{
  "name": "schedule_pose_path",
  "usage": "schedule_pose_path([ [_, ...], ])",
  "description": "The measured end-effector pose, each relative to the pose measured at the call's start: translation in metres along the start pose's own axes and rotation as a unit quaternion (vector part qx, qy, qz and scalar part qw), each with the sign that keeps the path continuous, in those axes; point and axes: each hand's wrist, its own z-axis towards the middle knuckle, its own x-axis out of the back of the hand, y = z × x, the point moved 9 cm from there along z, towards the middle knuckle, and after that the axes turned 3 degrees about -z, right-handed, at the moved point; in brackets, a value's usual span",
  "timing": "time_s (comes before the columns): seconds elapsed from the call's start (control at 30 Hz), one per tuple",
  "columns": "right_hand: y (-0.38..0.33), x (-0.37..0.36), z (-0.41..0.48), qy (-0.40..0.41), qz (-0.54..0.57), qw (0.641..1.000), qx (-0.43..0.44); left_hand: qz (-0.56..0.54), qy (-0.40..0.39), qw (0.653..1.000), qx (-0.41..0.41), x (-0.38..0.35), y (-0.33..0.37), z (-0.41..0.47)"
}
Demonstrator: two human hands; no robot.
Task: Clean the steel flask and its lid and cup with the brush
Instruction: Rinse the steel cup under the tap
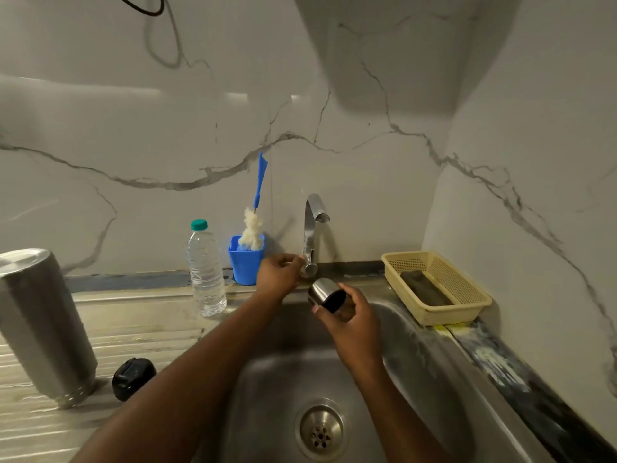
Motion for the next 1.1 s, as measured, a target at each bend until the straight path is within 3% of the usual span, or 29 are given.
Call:
schedule_pose_path([
  [0.17,0.023,-0.01,0.005,-0.033,0.05,0.997,-0.047,0.122,-0.053,0.99,-0.048,-0.032,0.015,0.031],
  [0.37,0.036,-0.021,0.01,-0.046,0.091,0.992,-0.073,0.228,-0.036,0.969,-0.085,-0.037,0.02,0.044],
  [0.57,0.037,-0.022,0.01,-0.049,0.084,0.993,-0.069,0.175,-0.012,0.983,-0.055,-0.023,0.011,0.041],
  [0.87,0.032,-0.017,0.009,-0.05,0.049,0.996,-0.057,0.081,-0.05,0.995,0.02,-0.02,0.001,0.027],
  [1.0,0.029,-0.02,0.01,-0.062,0.058,0.995,-0.05,0.124,-0.144,0.978,0.081,-0.017,-0.012,-0.008],
  [1.1,0.029,-0.026,0.009,-0.075,0.067,0.994,-0.047,0.029,-0.192,0.964,0.181,-0.017,-0.031,-0.036],
])
